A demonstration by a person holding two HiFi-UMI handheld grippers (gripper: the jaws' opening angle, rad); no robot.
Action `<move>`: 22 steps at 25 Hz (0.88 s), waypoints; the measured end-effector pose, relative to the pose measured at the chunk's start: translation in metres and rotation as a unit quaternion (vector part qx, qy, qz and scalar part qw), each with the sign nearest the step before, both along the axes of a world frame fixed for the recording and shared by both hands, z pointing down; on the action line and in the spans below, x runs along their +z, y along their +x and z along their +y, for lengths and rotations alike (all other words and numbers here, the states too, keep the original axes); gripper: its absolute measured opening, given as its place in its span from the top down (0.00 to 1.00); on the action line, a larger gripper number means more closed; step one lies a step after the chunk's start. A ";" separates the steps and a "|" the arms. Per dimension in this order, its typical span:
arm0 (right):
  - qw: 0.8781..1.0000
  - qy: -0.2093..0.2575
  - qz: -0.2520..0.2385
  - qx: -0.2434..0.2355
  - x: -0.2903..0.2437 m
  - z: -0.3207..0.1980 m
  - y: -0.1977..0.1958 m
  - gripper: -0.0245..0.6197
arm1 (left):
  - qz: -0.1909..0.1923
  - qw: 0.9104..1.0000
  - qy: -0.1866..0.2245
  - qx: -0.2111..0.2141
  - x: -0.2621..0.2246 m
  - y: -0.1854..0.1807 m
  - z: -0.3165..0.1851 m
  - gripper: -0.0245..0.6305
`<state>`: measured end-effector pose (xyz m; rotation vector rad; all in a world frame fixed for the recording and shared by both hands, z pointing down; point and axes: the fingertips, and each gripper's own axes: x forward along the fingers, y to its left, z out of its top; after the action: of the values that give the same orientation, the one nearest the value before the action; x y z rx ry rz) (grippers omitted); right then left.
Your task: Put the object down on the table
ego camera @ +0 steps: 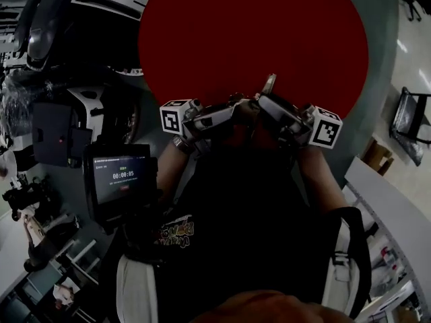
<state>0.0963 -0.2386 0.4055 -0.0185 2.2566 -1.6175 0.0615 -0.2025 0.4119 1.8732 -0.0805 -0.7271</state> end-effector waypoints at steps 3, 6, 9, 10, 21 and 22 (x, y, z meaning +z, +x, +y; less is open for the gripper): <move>0.999 0.003 -0.015 -0.047 -0.009 0.030 -0.024 0.78 | -0.016 1.000 0.005 -0.008 -0.002 -0.013 0.028 0.84; 0.998 0.018 -0.007 -0.062 -0.015 0.053 -0.044 0.79 | 0.011 1.000 0.010 -0.013 -0.008 -0.035 0.052 0.84; 0.998 0.017 -0.011 -0.057 -0.022 0.073 -0.064 0.80 | 0.021 0.999 0.019 -0.019 -0.012 -0.058 0.071 0.85; 0.998 0.008 -0.017 -0.053 -0.024 0.079 -0.070 0.81 | 0.023 0.999 0.021 -0.024 -0.013 -0.066 0.076 0.85; 0.990 -0.070 -0.007 0.125 0.011 0.130 -0.118 0.81 | -0.164 0.980 0.006 -0.113 0.048 -0.207 0.138 0.78; 0.986 -0.069 0.019 0.153 0.023 0.126 -0.108 0.81 | -0.220 0.970 0.013 -0.105 0.063 -0.208 0.146 0.78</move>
<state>-0.0114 -0.1123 0.4287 -0.4144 2.0422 -1.6111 -0.1460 -0.0569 0.4745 2.0432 -0.5613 -0.4418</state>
